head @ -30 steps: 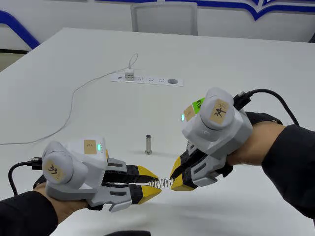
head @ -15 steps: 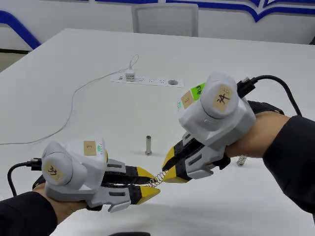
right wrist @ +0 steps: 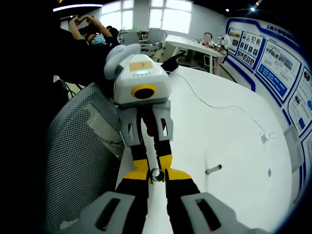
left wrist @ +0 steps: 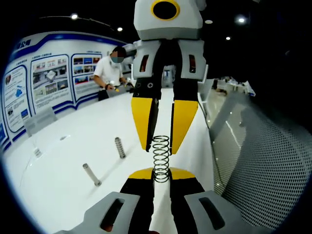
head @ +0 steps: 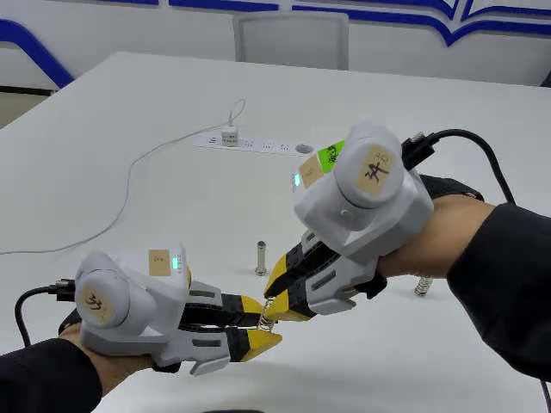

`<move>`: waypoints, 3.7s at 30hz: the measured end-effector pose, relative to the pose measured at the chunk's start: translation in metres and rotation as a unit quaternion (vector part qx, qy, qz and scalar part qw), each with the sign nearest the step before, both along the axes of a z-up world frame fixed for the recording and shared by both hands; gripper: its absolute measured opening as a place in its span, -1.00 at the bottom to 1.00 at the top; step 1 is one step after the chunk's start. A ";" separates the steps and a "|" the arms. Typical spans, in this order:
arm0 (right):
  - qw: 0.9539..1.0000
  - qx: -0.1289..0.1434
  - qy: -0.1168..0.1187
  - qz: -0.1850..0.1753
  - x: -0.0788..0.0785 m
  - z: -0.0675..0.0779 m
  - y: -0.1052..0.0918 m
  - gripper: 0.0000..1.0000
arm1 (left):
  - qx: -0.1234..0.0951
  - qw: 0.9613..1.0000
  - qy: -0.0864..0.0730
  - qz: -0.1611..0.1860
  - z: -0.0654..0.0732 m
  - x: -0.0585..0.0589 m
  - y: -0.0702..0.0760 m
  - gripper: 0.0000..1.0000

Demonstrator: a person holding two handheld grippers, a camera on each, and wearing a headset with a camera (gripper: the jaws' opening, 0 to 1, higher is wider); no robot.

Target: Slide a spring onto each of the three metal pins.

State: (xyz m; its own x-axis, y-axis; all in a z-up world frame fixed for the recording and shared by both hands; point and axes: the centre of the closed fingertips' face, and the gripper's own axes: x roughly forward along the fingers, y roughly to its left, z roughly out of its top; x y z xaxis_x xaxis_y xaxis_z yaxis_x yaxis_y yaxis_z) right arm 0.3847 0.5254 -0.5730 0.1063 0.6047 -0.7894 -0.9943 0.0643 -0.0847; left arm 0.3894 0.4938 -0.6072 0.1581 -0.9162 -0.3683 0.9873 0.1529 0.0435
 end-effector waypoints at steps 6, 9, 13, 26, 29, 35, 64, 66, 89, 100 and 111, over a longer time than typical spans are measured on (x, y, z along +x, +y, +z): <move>1.000 -0.007 0.006 -0.003 0.000 -0.005 -0.002 -0.68 | 0.001 1.000 -0.003 -0.004 0.000 -0.001 -0.002 -0.79; 1.000 -0.006 0.009 -0.001 -0.001 -0.007 0.000 -0.70 | -0.006 1.000 -0.005 -0.003 0.004 -0.001 -0.002 -0.79; 1.000 -0.005 0.011 -0.002 -0.001 -0.008 0.001 -0.72 | -0.010 1.000 -0.007 -0.001 0.005 0.000 -0.001 -0.79; 1.000 -0.007 0.009 -0.001 0.002 -0.007 0.003 -0.76 | -0.014 1.000 -0.003 0.008 0.006 0.003 0.000 -0.77; 1.000 -0.009 0.009 -0.001 0.003 -0.007 0.003 -0.76 | -0.016 1.000 0.000 0.014 0.006 0.005 0.002 -0.75; 1.000 -0.016 0.007 -0.004 0.006 -0.006 0.000 -0.76 | -0.015 0.999 0.005 0.029 0.003 0.010 0.009 -0.69; 0.999 -0.034 -0.006 -0.037 0.050 0.006 -0.015 -0.76 | -0.004 0.996 0.031 0.083 -0.023 0.018 0.038 -0.41; 0.998 -0.036 -0.009 -0.041 0.058 0.007 -0.016 -0.76 | -0.004 0.996 0.031 0.083 -0.024 0.017 0.038 -0.40; 0.994 -0.062 -0.011 -0.088 0.134 -0.015 -0.010 -0.76 | -0.002 0.995 0.037 0.091 -0.025 0.016 0.042 -0.38; 0.993 -0.067 0.005 -0.093 0.139 -0.026 -0.002 -0.76 | -0.004 0.995 0.038 0.097 -0.026 0.020 0.047 -0.38; 0.992 -0.084 0.017 -0.095 0.140 -0.036 -0.002 -0.76 | -0.003 0.994 0.043 0.100 -0.030 0.021 0.050 -0.40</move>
